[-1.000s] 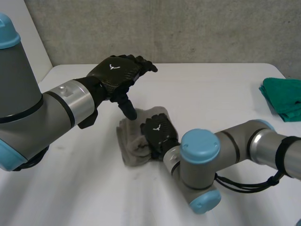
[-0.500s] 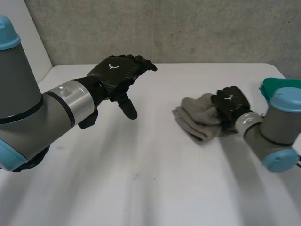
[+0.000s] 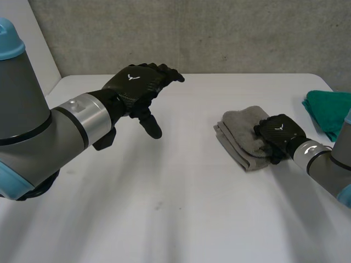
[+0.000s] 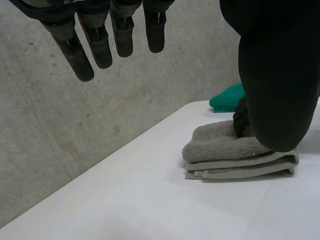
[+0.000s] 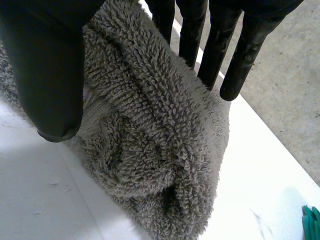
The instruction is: Fold the laundry.
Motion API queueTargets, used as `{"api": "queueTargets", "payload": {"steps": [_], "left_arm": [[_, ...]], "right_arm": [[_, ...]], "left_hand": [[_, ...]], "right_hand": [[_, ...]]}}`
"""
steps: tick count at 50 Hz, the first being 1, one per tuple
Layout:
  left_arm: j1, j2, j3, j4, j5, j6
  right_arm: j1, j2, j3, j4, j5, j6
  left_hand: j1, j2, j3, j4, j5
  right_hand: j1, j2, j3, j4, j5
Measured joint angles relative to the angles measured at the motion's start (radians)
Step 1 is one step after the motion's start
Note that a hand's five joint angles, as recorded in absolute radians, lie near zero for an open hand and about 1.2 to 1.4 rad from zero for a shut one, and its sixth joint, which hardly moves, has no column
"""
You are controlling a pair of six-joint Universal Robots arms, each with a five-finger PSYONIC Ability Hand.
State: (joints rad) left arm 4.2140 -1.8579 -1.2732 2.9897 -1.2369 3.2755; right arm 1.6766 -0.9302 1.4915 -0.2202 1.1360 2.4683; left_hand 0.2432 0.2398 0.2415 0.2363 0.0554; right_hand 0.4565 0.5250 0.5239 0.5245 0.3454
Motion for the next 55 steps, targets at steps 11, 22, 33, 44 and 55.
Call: {"api": "queueTargets", "payload": {"steps": [11, 22, 33, 44, 55], "left_arm": [[-0.002, -0.001, -0.012, 0.001, 0.0, 0.001], [0.0, -0.001, -0.013, 0.002, 0.001, 0.001], [-0.001, -0.003, -0.012, 0.002, 0.001, 0.0], [0.004, -0.003, -0.014, 0.002, 0.0, -0.001], [0.006, -0.003, -0.021, 0.002, 0.0, -0.001]], "right_arm": [[-0.004, -0.005, 0.012, -0.003, 0.001, -0.002], [-0.004, 0.013, 0.013, -0.027, 0.001, -0.009], [0.003, 0.045, -0.006, -0.094, 0.003, -0.003], [0.006, 0.099, -0.076, -0.113, 0.012, -0.001], [0.006, 0.128, -0.126, -0.104, 0.013, 0.0]], "left_hand": [[0.0, 0.0, 0.0, 0.0, 0.0], [0.0, 0.0, 0.0, 0.0, 0.0], [0.0, 0.0, 0.0, 0.0, 0.0], [0.0, 0.0, 0.0, 0.0, 0.0], [0.0, 0.0, 0.0, 0.0, 0.0]], "right_hand": [[-0.067, -0.089, -0.099, -0.115, -0.11], [-0.067, -0.089, -0.099, -0.116, -0.113], [-0.03, -0.013, -0.01, -0.011, -0.029], [0.082, 0.112, 0.108, 0.104, 0.066], [0.437, 0.631, 0.601, 0.643, 0.538]]}}
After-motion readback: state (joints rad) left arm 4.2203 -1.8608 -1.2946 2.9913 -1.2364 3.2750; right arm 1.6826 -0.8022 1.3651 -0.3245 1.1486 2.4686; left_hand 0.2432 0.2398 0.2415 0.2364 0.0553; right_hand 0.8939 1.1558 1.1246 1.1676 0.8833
